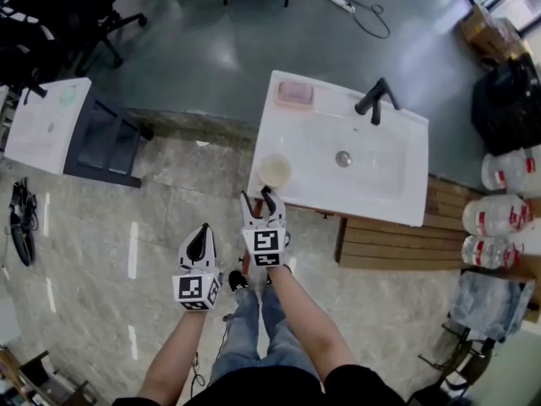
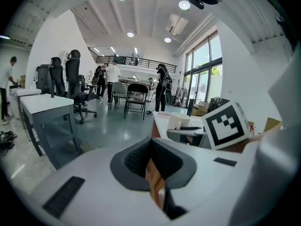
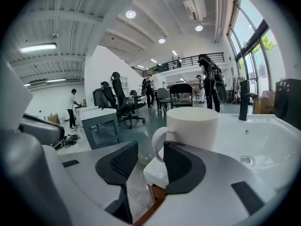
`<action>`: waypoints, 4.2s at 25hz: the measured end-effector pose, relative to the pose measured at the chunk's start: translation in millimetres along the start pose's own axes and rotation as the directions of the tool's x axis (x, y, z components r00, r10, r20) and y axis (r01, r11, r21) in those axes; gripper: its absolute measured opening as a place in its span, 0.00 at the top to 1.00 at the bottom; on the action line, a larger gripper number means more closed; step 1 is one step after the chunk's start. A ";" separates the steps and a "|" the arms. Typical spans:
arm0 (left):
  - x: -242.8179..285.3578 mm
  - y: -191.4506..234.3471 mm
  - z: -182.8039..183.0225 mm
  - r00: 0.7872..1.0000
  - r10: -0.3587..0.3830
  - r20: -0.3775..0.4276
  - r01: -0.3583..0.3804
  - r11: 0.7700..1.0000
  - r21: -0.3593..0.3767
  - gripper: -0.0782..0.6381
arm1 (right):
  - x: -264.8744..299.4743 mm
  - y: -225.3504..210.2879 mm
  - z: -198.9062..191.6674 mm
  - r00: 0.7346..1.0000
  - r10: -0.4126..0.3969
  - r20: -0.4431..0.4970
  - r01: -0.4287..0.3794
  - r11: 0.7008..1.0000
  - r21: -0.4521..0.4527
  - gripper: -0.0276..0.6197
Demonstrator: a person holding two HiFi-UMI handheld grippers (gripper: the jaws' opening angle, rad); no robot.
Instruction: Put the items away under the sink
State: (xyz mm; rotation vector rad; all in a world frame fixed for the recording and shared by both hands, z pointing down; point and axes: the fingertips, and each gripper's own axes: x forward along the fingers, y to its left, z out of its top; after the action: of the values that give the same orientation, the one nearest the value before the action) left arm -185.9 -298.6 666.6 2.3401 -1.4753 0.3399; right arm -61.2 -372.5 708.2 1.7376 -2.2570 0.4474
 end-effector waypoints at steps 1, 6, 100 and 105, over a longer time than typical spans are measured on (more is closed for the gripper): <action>-0.5 0.6 -2.0 1.000 0.001 -0.003 -0.001 1.000 -0.001 0.88 | 2.5 0.3 0.4 1.000 -0.001 0.000 0.001 1.000 -0.003 0.69; -1.6 2.6 -8.1 1.000 0.005 -0.009 -0.005 1.000 -0.007 0.88 | 7.3 -4.8 3.4 0.999 -0.039 0.017 0.039 0.999 -0.022 0.81; -158.2 -173.4 155.8 0.935 -0.293 0.199 0.259 0.949 0.182 0.88 | -340.5 -67.5 78.3 0.975 -0.167 0.148 0.163 0.986 0.042 0.94; -204.9 -160.8 209.7 0.923 -0.254 0.289 0.213 0.963 0.166 0.88 | -385.0 -61.7 147.0 0.941 -0.179 0.288 0.183 0.983 0.012 0.94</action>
State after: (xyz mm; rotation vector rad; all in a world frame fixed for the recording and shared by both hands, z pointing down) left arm -125.3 -154.7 371.0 2.7420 -1.3108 0.0070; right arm 93.3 -103.0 430.5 2.0974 -2.2463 0.1444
